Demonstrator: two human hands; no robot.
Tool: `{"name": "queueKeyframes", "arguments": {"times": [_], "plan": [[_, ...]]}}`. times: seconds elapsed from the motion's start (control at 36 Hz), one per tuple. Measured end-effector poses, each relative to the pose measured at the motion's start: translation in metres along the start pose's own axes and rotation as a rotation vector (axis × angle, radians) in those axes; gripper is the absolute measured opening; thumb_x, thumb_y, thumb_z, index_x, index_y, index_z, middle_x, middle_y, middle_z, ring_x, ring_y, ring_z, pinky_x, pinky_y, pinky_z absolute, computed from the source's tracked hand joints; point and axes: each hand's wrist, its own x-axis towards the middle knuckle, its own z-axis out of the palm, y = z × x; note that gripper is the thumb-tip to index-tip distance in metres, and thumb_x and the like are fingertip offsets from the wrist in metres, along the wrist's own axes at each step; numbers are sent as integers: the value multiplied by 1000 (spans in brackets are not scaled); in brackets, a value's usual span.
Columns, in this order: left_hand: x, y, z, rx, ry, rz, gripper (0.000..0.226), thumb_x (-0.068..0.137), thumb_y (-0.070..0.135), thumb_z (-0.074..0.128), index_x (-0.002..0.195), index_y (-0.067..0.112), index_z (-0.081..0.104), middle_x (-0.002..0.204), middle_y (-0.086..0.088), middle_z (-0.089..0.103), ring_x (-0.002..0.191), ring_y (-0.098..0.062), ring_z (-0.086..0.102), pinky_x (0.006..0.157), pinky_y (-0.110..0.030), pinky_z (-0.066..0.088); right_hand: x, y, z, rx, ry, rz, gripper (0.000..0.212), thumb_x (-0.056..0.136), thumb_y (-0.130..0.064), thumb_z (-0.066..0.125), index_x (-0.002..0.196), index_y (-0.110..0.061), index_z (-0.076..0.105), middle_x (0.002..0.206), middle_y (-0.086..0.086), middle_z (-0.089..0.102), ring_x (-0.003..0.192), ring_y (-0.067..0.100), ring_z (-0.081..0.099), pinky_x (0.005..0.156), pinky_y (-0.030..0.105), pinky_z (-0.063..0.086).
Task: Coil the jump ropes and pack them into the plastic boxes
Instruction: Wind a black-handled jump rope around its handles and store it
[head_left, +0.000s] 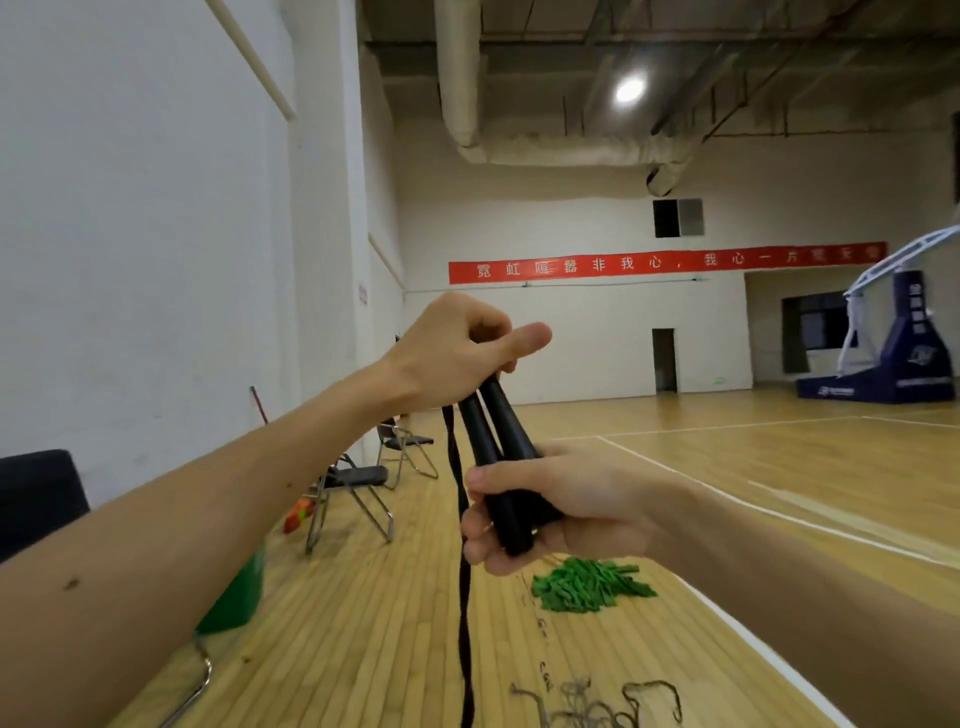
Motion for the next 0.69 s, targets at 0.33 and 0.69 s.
{"name": "queueKeyframes", "arguments": {"times": [0.33, 0.69], "plan": [[-33, -25, 37, -140, 48, -180, 53, 99, 37, 59, 52, 13, 58, 47, -1, 48, 44, -12, 44, 56, -28, 41, 18, 35, 5, 148, -71, 127, 12, 99, -12, 58, 88, -14, 54, 70, -1, 52, 60, 10, 49, 58, 21, 43], [-66, -26, 43, -864, 5, -510, 66, 91, 66, 35, 77, 9, 66, 67, -2, 55, 63, -13, 54, 69, -30, 45, 8, 52, 9, 158, -44, 0, 12, 101, -15, 54, 90, -16, 49, 67, -3, 43, 54, 8, 37, 50, 19, 31]]}}
